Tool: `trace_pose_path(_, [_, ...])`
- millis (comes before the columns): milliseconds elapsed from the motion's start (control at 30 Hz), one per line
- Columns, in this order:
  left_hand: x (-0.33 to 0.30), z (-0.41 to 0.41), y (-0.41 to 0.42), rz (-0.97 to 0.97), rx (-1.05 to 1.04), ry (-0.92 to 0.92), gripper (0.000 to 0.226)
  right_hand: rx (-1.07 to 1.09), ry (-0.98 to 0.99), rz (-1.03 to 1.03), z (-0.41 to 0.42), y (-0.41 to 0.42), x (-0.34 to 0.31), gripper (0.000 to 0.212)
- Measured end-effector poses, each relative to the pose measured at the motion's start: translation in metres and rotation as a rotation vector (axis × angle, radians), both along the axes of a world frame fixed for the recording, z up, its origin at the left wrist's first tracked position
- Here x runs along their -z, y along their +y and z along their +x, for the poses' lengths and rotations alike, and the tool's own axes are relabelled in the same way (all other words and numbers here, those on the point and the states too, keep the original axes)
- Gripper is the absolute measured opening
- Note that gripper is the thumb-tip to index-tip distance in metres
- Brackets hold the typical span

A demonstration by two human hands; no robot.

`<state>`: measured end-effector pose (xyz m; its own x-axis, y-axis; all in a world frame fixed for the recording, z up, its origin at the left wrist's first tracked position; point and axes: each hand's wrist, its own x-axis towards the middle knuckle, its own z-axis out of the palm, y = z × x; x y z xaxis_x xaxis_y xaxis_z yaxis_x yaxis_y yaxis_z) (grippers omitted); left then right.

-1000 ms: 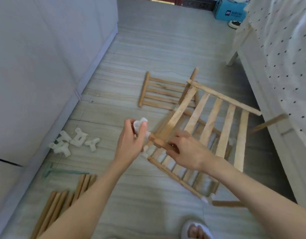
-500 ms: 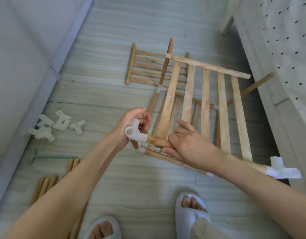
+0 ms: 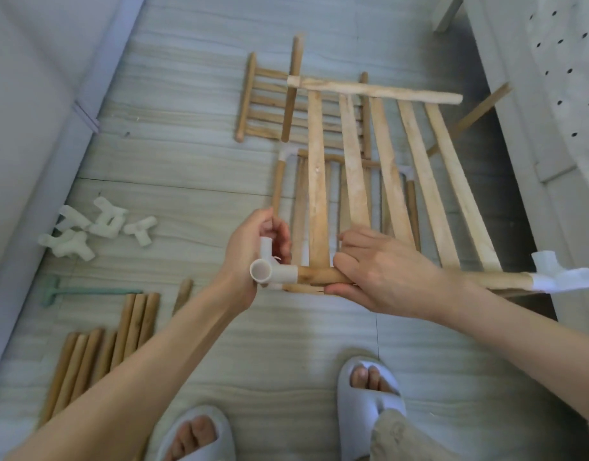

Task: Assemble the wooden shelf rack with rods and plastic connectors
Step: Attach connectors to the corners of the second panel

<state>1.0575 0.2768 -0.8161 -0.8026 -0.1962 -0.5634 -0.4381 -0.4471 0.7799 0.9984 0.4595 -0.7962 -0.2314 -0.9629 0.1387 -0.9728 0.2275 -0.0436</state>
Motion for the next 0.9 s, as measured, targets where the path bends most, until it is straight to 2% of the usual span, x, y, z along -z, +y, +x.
trace_pose_path(100, [-0.002, 0.006, 0.008, 0.066, 0.009, -0.032, 0.036, 0.007, 0.08, -0.016, -0.006, 0.01, -0.001, 0.041])
trace_pose_path(200, [-0.004, 0.005, 0.007, 0.147, 0.09, -0.078, 0.039, 0.114, 0.089, -0.043, -0.003, 0.02, 0.0, 0.04])
trace_pose_path(367, [-0.011, -0.013, -0.001, 0.469, 0.309, -0.051, 0.06, 0.236, 0.025, -0.066, 0.007, 0.025, -0.002, 0.042])
trace_pose_path(500, [-0.009, -0.012, 0.003, 0.681, 0.333, -0.04, 0.066, 0.237, -0.036, -0.047, 0.008, 0.033, -0.005, 0.042])
trace_pose_path(667, [-0.003, -0.012, 0.01, 0.622, 0.252, -0.042, 0.064, 0.254, -0.03, -0.007, 0.015, 0.033, -0.005, 0.046])
trace_pose_path(767, [0.0, -0.012, 0.013, 0.526, 0.214, -0.04, 0.05, 0.256, -0.029, 0.005, 0.018, 0.031, -0.005, 0.048])
trace_pose_path(900, [0.002, -0.012, 0.015, 0.463, 0.176, -0.032, 0.043, 0.246, 0.006, 0.018, 0.021, 0.03, -0.004, 0.048])
